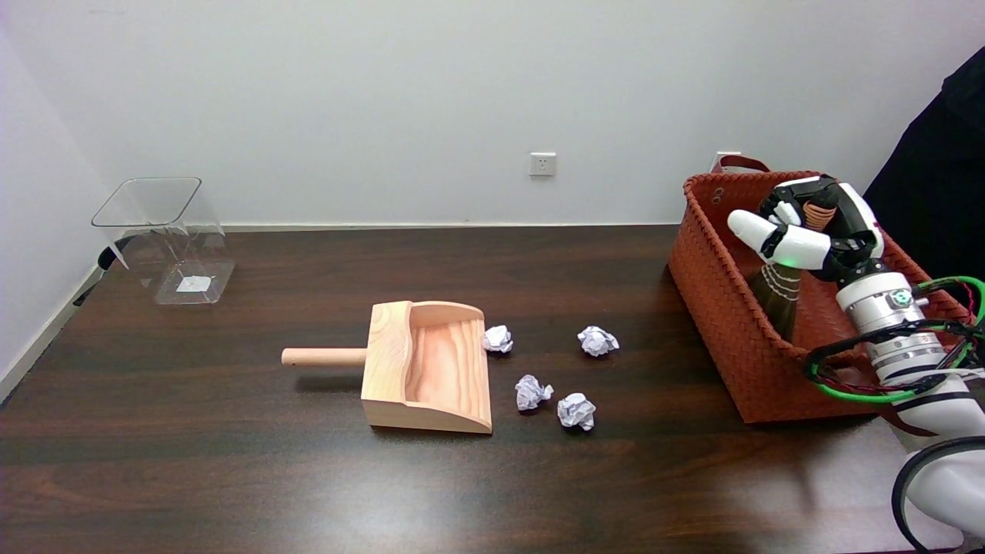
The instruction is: Pick up the broom in the basket.
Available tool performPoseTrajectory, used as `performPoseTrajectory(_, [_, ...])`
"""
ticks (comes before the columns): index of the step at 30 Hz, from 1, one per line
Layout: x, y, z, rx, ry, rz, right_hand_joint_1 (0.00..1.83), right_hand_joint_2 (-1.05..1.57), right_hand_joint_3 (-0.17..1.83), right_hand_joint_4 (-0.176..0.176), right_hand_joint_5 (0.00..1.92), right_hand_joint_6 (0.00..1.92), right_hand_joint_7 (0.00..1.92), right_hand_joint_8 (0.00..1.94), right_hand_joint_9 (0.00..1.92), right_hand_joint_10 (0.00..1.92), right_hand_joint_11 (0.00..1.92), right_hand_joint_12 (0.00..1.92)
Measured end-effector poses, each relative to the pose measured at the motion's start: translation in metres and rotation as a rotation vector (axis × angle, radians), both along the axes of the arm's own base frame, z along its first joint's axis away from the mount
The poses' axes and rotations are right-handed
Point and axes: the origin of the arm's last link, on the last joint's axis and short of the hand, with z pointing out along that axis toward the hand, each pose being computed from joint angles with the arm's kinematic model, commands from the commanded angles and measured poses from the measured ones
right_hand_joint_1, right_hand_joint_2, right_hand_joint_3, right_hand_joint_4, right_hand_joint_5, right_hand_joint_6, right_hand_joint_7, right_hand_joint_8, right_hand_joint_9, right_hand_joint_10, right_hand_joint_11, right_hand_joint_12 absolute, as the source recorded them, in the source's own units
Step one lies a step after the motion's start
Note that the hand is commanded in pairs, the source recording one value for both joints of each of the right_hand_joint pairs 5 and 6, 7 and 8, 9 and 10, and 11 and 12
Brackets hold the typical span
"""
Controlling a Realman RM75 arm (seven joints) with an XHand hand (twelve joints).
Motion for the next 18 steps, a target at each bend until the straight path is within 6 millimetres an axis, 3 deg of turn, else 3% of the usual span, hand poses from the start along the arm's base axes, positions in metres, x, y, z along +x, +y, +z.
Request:
performPoseTrajectory(11, [0.006,-0.005,0.000,-0.001,-0.025,0.034,1.37,1.51,0.39,0.000,1.92,1.92,1.92,1.92,1.92,1.92,1.83,1.83])
performPoseTrajectory(18, [0.022,-0.011,0.001,-0.002,-0.036,0.090,1.35,1.53,0.38,0.000,1.92,1.92,1.92,1.92,1.92,1.92,1.82,1.82])
